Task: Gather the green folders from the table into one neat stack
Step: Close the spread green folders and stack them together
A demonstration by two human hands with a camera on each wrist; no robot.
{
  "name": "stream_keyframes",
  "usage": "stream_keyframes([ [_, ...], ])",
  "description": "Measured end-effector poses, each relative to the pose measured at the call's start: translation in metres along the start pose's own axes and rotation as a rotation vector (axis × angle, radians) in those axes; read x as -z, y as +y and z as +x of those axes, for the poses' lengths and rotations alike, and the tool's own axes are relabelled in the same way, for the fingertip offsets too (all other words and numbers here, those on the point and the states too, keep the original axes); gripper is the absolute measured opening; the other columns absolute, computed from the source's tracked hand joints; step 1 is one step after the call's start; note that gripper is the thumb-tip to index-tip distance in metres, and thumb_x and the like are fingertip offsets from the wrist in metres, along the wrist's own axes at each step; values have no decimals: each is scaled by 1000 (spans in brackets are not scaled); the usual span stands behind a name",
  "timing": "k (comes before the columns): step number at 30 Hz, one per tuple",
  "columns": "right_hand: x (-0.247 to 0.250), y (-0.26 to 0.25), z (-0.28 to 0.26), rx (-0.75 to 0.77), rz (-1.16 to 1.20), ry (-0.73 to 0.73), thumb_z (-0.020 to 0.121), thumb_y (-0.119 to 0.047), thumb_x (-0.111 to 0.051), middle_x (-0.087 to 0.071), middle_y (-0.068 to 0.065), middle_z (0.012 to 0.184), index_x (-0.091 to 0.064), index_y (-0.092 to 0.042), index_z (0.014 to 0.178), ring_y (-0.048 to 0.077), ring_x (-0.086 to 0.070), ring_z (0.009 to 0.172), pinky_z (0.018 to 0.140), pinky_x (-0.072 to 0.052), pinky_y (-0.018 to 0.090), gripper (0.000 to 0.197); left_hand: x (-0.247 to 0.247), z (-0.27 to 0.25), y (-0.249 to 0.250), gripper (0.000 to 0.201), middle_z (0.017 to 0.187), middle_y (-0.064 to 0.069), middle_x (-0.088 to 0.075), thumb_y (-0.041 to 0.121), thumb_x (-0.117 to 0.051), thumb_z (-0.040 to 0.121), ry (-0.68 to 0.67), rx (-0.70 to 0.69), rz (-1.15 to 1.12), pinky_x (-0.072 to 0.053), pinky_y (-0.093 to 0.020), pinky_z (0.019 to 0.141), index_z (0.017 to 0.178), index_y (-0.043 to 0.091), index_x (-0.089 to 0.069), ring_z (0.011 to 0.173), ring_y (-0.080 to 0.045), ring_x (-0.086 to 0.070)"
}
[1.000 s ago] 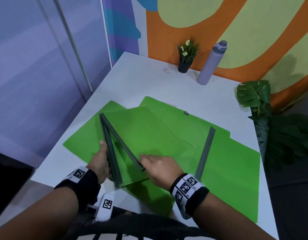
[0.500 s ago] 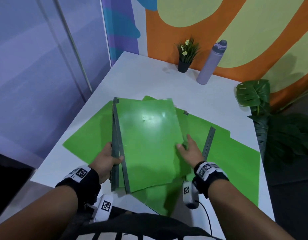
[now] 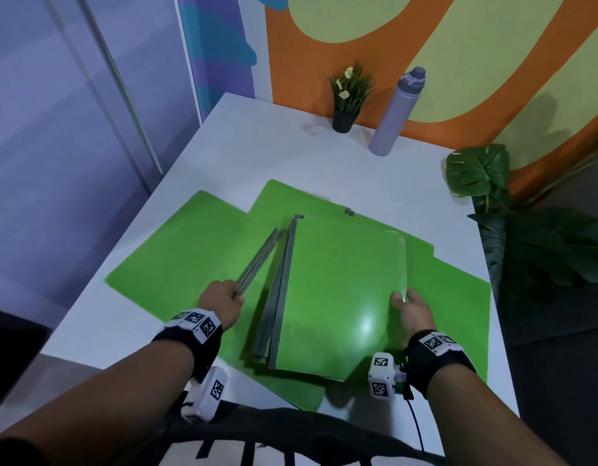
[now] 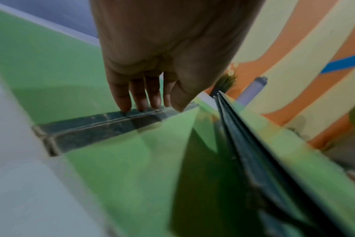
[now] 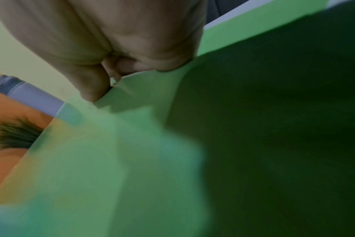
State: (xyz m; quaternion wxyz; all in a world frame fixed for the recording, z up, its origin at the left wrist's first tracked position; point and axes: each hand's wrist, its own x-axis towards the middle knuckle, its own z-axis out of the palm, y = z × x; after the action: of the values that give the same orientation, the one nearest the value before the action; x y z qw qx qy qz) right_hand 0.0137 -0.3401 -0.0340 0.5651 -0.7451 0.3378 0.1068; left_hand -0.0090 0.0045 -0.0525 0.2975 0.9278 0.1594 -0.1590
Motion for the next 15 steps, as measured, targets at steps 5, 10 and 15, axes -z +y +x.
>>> stream_keyframes([
  [5, 13, 21, -2, -30, -79, 58, 95, -20, -50, -33, 12, 152, -30, -14, 145, 35, -33, 137, 111, -28, 54, 55, -17, 6, -6, 26, 104, -17, -64, 18, -57, 89, 13, 41, 180, -53, -34, 71, 109, 3, -63, 83, -29, -63],
  [10, 6, 35, -7, -36, -122, 66, 97, -18, -46, -31, 14, 152, -27, -11, 146, 35, -30, 138, 113, -27, 51, 53, -22, 9, -3, 24, 103, -15, -66, 16, -57, 92, -53, 132, 145, -52, -34, 69, 110, 1, -56, 86, -29, -64],
  [15, 11, 28, -4, -25, -49, 67, 96, -22, -47, -36, 14, 149, -29, -15, 145, 37, -40, 132, 108, -34, 54, 53, -4, 2, 15, 24, 105, -19, -66, 12, -47, 95, 76, 115, 8, -45, -35, 67, 113, 0, -59, 79, -28, -55],
])
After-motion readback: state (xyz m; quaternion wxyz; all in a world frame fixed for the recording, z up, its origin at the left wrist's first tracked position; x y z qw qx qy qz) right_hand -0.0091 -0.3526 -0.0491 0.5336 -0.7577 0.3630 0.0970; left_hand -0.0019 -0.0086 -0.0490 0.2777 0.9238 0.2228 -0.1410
